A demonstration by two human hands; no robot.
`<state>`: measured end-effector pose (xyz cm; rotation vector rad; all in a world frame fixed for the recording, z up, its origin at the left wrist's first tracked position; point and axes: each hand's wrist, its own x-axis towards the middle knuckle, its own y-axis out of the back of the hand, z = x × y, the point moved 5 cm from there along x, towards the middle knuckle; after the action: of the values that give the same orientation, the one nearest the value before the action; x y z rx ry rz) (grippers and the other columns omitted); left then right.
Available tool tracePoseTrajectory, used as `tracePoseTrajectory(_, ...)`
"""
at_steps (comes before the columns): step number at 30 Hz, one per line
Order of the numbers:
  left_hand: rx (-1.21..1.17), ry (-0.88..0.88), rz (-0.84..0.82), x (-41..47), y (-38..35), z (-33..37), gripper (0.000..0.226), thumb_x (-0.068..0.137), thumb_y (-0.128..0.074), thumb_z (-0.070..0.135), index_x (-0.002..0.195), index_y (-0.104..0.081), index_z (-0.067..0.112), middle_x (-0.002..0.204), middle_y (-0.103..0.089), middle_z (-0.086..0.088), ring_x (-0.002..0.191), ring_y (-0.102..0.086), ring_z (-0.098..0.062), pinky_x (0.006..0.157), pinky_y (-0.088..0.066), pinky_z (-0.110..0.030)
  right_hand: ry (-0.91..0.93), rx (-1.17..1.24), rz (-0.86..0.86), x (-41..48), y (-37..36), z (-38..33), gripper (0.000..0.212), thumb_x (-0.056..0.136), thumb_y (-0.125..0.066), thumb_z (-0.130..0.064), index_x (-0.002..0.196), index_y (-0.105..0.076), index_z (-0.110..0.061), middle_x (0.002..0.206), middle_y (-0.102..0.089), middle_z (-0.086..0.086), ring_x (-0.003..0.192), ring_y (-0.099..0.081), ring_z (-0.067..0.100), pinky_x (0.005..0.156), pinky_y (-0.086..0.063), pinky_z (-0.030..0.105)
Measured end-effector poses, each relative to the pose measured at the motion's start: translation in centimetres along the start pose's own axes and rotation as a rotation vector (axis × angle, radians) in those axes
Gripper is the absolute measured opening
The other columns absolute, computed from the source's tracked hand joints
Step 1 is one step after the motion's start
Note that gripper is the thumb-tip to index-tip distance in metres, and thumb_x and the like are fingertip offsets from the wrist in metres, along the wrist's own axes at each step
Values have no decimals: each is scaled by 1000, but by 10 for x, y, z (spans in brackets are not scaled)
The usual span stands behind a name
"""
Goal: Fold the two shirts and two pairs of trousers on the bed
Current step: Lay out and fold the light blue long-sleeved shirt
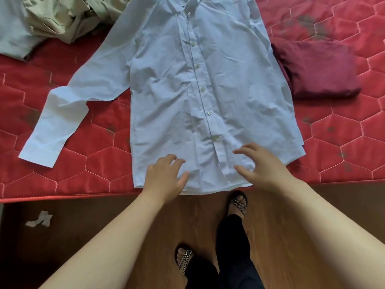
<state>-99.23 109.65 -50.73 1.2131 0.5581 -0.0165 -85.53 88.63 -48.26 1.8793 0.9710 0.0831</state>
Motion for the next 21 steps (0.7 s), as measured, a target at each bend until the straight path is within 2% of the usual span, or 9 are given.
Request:
tracePoseTrajectory(2,10,-44,24,17,0,22,45,93,-40,45,135,-41,30,141,-38,2,123,-42,-22,92,-38,-38,-39,-22,15,14,-10,3,37,86,-58,-35,122,-56,-28,126,-49,-6,108,-53,16,81,-44,30)
tracePoseTrajectory(6,1,-30,-45,48,-6,51,46,93,-40,40,137,-36,29,144,-33,1,127,-37,-23,94,-37,-41,-10,-19,-128,28,-31,12,33,89,-54,-27,122,-57,-24,123,-51,-3,108,-52,18,81,-40,28)
tracePoseTrajectory(8,29,-23,-86,59,-8,61,46,92,-42,40,137,-35,29,141,-34,2,124,-38,-23,93,-37,-41,-32,45,-25,33,-16,25,34,90,-54,-24,124,-55,-23,124,-50,-4,108,-52,16,81,-42,28)
tracePoseTrajectory(11,-13,-17,-11,73,-4,80,47,90,-46,37,135,-37,30,141,-35,2,127,-35,-21,96,-35,-43,-99,70,232,42,26,58,32,89,-54,-14,120,-57,-15,124,-51,4,112,-51,21,85,-43,32)
tracePoseTrajectory(14,6,-27,31,95,-2,107,53,90,-46,39,140,-31,29,151,-22,2,136,-24,-21,104,-31,-47,-230,31,369,53,64,107,30,86,-52,-6,116,-58,-5,118,-53,14,110,-52,31,92,-41,39)
tracePoseTrajectory(18,1,-64,-28,128,-9,152,56,91,-45,41,142,-25,29,153,-14,2,140,-16,-21,107,-28,-48,-458,53,274,66,81,165,37,89,-54,-18,124,-50,-6,124,-49,15,114,-47,34,94,-39,43)
tracePoseTrajectory(21,0,-41,-56,149,-14,176,60,91,-44,42,145,-19,29,155,-7,3,141,-13,-20,108,-27,-48,-481,115,206,76,78,184,34,88,-56,-23,118,-52,-9,109,-54,11,104,-49,30,85,-40,38)
